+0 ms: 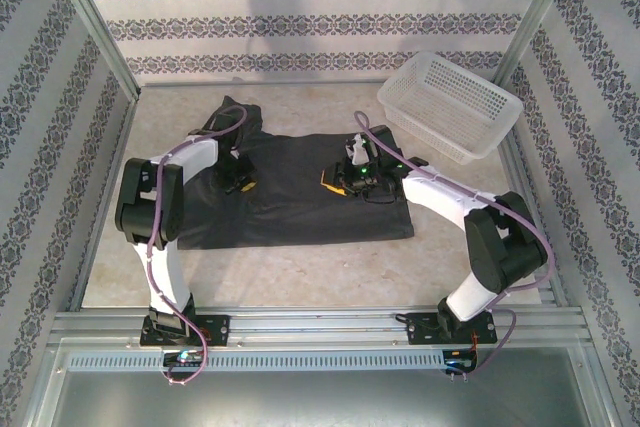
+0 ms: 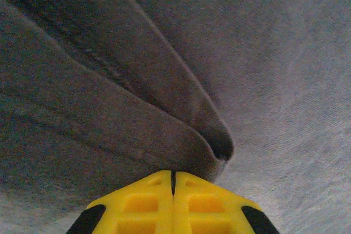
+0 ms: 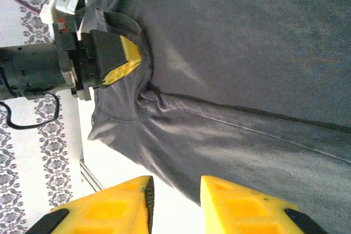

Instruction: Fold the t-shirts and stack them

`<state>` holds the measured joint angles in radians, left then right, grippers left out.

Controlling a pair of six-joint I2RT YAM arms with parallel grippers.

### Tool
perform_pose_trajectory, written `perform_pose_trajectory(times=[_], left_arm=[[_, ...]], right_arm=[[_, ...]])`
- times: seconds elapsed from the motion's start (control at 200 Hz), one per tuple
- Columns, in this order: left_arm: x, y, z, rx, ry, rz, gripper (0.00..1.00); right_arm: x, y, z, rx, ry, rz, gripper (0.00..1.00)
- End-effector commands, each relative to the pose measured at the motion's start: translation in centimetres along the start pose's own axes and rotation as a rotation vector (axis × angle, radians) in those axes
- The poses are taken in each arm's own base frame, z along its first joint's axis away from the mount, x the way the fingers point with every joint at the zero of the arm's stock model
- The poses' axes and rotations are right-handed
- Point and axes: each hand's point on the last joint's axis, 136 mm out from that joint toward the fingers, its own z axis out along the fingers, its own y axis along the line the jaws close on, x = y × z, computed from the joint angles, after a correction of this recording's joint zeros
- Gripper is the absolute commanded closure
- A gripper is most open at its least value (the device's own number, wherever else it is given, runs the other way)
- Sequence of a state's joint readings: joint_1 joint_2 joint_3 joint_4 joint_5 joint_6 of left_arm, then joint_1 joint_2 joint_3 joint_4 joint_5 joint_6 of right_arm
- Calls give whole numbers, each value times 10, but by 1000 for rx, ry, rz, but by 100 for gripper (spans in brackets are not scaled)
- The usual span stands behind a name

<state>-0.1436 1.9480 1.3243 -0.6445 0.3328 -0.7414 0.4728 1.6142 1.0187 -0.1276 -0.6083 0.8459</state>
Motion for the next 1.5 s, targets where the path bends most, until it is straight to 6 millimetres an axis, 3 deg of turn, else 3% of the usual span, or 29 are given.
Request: perform_pose_trajectory(times=[0.0, 0.095, 0.165, 0.295, 0.4, 0.535, 0.605, 0.789, 0.904, 1.009, 1.129, 1.264, 1.399, 1.494], left_arm=[[2, -8, 7, -22, 6, 26, 94], [5, -3, 10, -34, 8, 32, 91], [4, -3, 2, -33, -20, 47, 77], [-4, -6, -44, -32, -148, 68, 55], [-7, 0, -78, -5, -242, 19, 53], [-7, 25, -85, 94, -255, -154, 56], [-8, 39, -82, 128, -254, -222, 56], [-8, 63, -79, 180, -262, -340, 56], [-9, 76, -81, 191, -263, -388, 56], [-8, 89, -77, 206, -238, -441, 56], [-6, 105, -67, 183, -202, -488, 57], [-5, 117, -55, 140, -185, -507, 57], [-2, 140, -44, 17, -175, -539, 57], [2, 151, -39, -30, -175, -559, 58]], right_arm=[[1, 4, -6, -18, -12, -1, 70], [1, 0, -7, -7, -19, 3, 71], [-1, -5, -11, 8, -40, 9, 71], [-13, -32, -30, 98, -126, 53, 73], [-36, -61, -51, 224, -233, 97, 76], [-80, -88, -65, 413, -343, 99, 74], [-116, -92, -68, 469, -428, 94, 70], [-206, -95, -51, 486, -555, 153, 67], [-240, -121, -50, 526, -633, 259, 66], [-260, -152, -68, 537, -713, 365, 65], [-271, -169, -88, 525, -754, 400, 65], [-266, -144, -77, 450, -665, 312, 66], [-229, -120, -75, 457, -596, 256, 64], [-179, -117, -71, 482, -560, 277, 63]])
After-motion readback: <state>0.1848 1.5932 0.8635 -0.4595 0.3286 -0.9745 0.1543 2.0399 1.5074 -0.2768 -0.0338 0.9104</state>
